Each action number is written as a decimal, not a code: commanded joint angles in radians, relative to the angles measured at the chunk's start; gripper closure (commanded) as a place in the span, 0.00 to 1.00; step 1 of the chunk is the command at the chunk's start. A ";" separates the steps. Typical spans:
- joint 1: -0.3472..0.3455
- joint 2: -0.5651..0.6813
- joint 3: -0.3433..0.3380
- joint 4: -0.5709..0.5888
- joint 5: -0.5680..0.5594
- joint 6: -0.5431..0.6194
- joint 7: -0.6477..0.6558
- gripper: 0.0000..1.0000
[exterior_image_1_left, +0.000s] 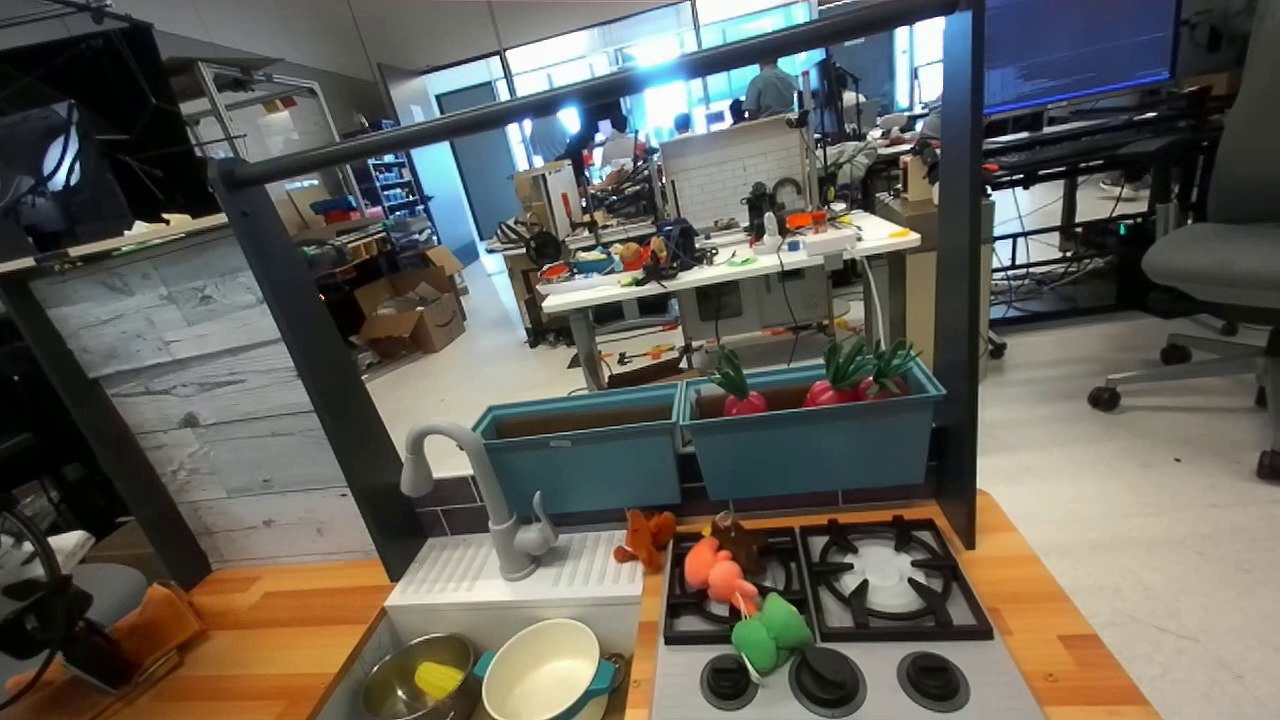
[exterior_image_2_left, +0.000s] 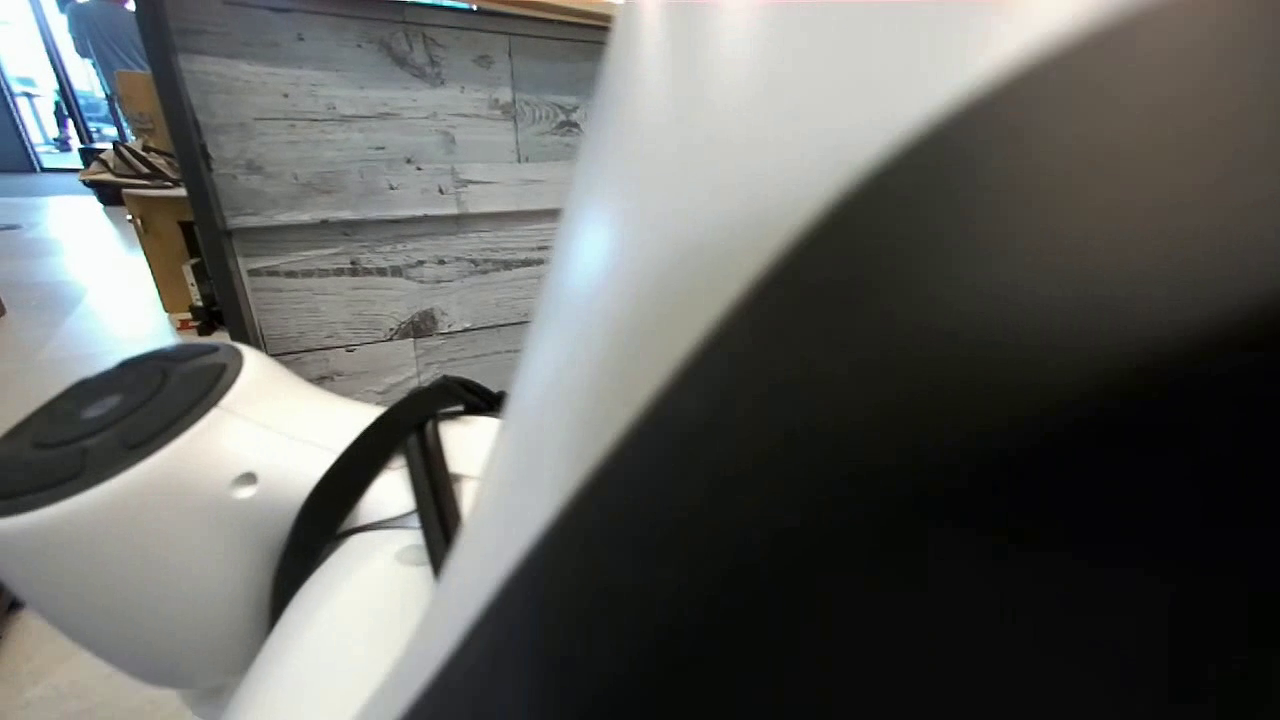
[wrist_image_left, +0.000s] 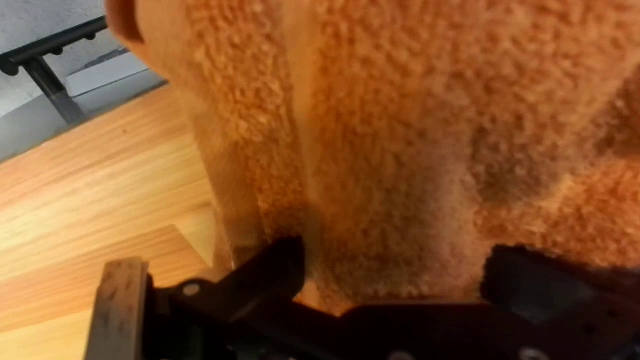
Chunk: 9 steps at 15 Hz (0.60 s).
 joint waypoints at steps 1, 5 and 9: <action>-0.091 -0.031 0.034 -0.111 0.045 -0.042 -0.036 0.00; -0.157 -0.138 0.002 -0.305 0.060 -0.028 0.003 0.00; -0.223 -0.181 0.008 -0.390 0.073 -0.098 -0.001 0.00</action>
